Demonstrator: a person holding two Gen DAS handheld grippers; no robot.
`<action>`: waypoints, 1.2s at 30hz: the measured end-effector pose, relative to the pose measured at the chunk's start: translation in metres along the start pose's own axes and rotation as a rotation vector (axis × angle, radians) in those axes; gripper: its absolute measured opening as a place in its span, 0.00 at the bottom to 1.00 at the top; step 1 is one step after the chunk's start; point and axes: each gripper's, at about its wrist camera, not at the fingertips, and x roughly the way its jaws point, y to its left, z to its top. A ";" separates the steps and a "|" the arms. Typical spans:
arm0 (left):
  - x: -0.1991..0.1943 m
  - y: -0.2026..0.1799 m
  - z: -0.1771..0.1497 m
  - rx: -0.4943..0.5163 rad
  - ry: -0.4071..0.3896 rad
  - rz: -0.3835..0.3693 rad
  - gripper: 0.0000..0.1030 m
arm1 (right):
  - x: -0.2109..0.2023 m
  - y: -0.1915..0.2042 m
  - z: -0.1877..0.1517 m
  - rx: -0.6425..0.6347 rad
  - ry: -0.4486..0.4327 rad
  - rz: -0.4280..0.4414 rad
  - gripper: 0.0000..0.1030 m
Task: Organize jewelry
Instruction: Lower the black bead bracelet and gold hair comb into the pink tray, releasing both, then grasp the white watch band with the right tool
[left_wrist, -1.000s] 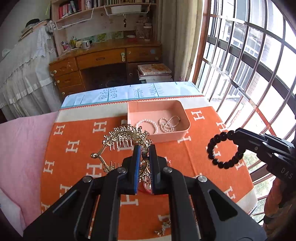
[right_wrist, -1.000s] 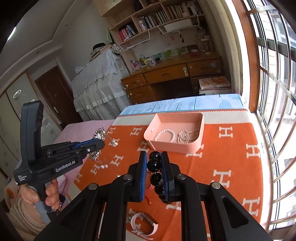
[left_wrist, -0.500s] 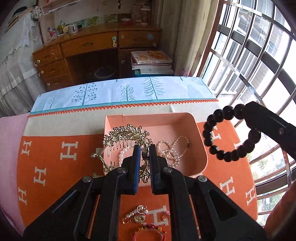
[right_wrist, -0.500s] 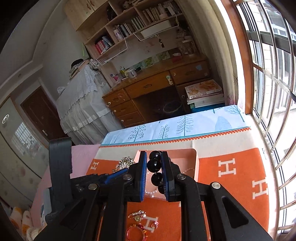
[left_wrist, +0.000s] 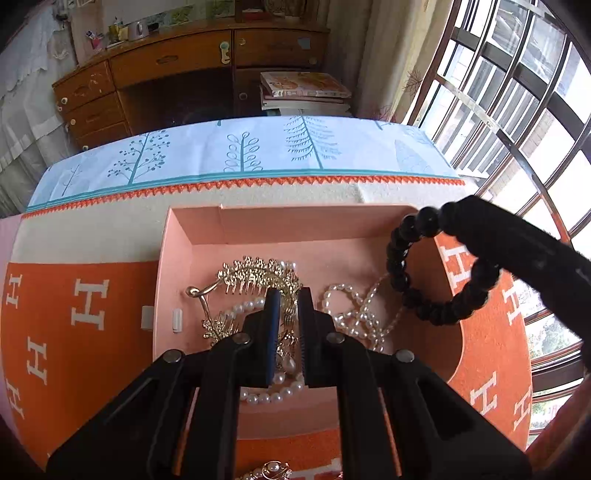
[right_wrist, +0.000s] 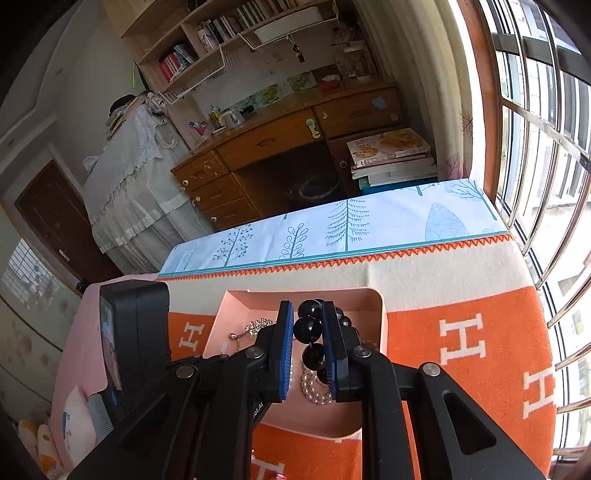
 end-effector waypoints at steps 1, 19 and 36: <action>-0.005 -0.004 0.001 0.005 -0.015 -0.007 0.07 | 0.006 0.000 -0.001 -0.004 0.000 -0.006 0.14; -0.090 0.017 -0.029 -0.048 -0.061 -0.068 0.67 | 0.035 0.015 -0.018 0.015 0.065 0.076 0.36; -0.173 0.020 -0.124 -0.095 -0.130 0.012 0.67 | -0.064 0.018 -0.123 -0.005 0.076 0.140 0.36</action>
